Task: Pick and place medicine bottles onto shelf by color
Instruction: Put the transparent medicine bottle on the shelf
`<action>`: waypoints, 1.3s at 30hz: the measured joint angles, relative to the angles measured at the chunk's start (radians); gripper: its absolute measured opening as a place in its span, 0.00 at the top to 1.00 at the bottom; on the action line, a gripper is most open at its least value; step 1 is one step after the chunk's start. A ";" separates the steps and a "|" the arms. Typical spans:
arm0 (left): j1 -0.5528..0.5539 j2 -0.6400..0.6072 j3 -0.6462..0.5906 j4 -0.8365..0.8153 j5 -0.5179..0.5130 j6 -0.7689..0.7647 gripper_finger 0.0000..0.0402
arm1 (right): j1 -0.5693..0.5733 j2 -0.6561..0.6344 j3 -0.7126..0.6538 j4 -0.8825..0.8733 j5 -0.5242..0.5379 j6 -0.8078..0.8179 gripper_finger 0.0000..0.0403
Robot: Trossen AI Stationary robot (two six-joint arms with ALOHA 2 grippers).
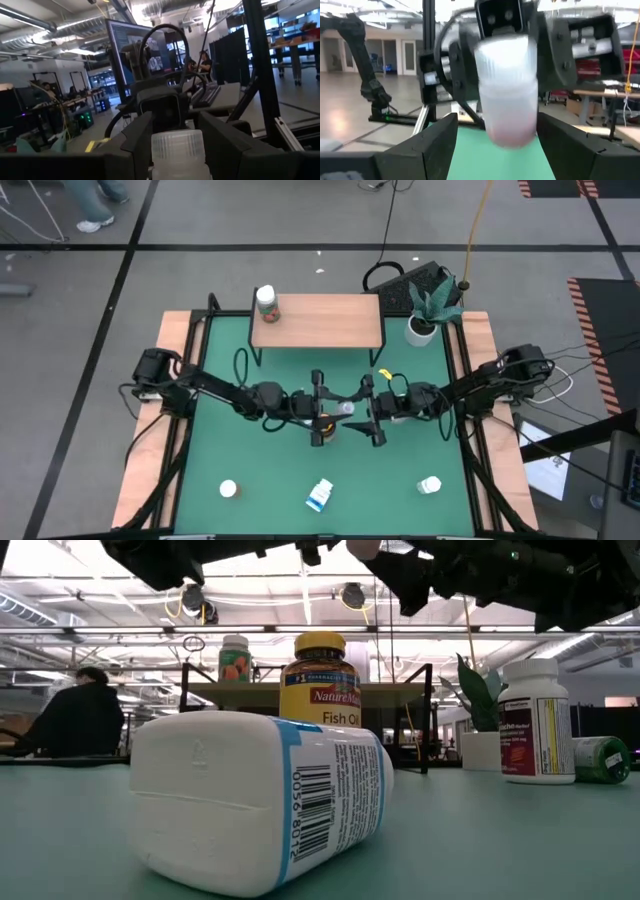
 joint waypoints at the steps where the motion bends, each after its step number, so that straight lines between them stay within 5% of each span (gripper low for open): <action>1: 0.000 0.000 0.000 -0.004 0.000 0.000 0.62 | 0.002 -0.001 0.000 0.008 0.000 -0.002 0.35; 15: 0.014 0.000 0.000 -0.021 0.003 -0.047 0.62 | 0.002 0.000 0.004 -0.005 0.012 -0.012 0.66; 20: 0.011 -0.006 0.000 -0.080 -0.029 -0.057 0.61 | 0.003 -0.002 0.003 -0.051 0.039 -0.002 0.67; 26: 0.006 -0.126 0.002 -0.434 -0.203 -0.062 0.49 | 0.001 -0.003 0.003 -0.162 0.167 0.009 0.64; 33: 0.048 -0.240 0.128 -0.925 -0.170 -0.277 0.35 | 0.004 -0.031 0.023 -0.285 0.193 -0.006 0.64; 39: 0.045 -0.162 0.375 -1.317 -0.130 -0.274 0.31 | 0.007 -0.056 0.128 -0.550 0.188 -0.016 0.64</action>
